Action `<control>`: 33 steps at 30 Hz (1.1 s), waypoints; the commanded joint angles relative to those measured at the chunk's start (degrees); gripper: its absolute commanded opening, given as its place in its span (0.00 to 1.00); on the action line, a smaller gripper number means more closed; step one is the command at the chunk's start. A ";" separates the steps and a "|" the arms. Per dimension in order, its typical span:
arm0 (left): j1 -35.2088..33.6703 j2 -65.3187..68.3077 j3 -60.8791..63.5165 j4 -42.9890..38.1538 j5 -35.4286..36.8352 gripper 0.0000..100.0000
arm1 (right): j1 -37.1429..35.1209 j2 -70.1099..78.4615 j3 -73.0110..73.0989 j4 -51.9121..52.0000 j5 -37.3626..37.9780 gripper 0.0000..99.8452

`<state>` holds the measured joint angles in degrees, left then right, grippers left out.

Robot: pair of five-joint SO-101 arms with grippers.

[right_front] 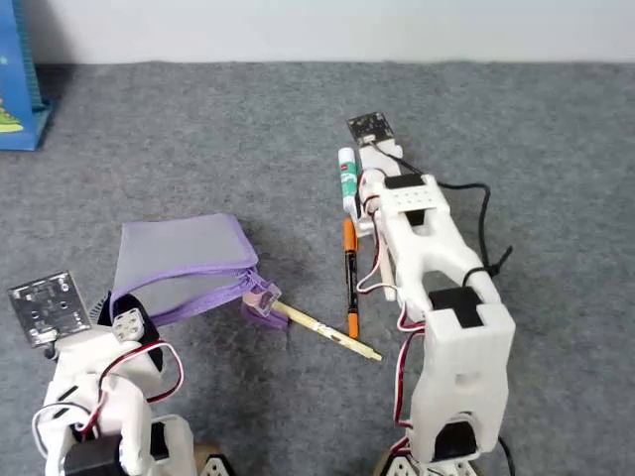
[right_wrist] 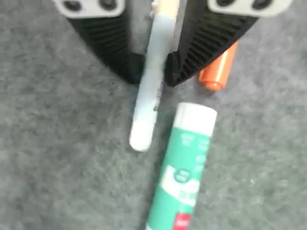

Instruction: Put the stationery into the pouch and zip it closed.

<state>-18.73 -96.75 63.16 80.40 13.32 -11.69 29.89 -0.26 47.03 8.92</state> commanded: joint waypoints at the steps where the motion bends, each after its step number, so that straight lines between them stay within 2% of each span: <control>1: -0.18 0.09 -1.10 1.41 -0.18 0.01 | -0.40 -4.35 -2.02 6.90 0.88 0.00; 11: -0.09 0.44 -4.18 2.37 0.35 0.01 | -0.48 -31.52 -1.93 30.11 0.62 0.01; 18: 0.26 0.62 -8.48 2.11 2.37 0.01 | -8.66 -53.93 -1.85 39.69 0.18 0.01; 23: 0.26 1.32 -11.38 2.20 2.46 0.01 | -16.84 -64.75 -1.85 40.22 -7.03 0.01; 26: 0.26 7.03 -14.02 2.81 2.46 0.01 | -22.90 -69.14 -1.85 39.96 -9.67 0.01; 33: 0.00 25.58 -27.03 9.58 2.46 0.01 | -28.09 -76.26 -1.85 28.35 -14.07 0.01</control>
<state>-18.73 -77.76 43.74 88.04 15.25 -38.33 -43.43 -0.62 80.26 -3.21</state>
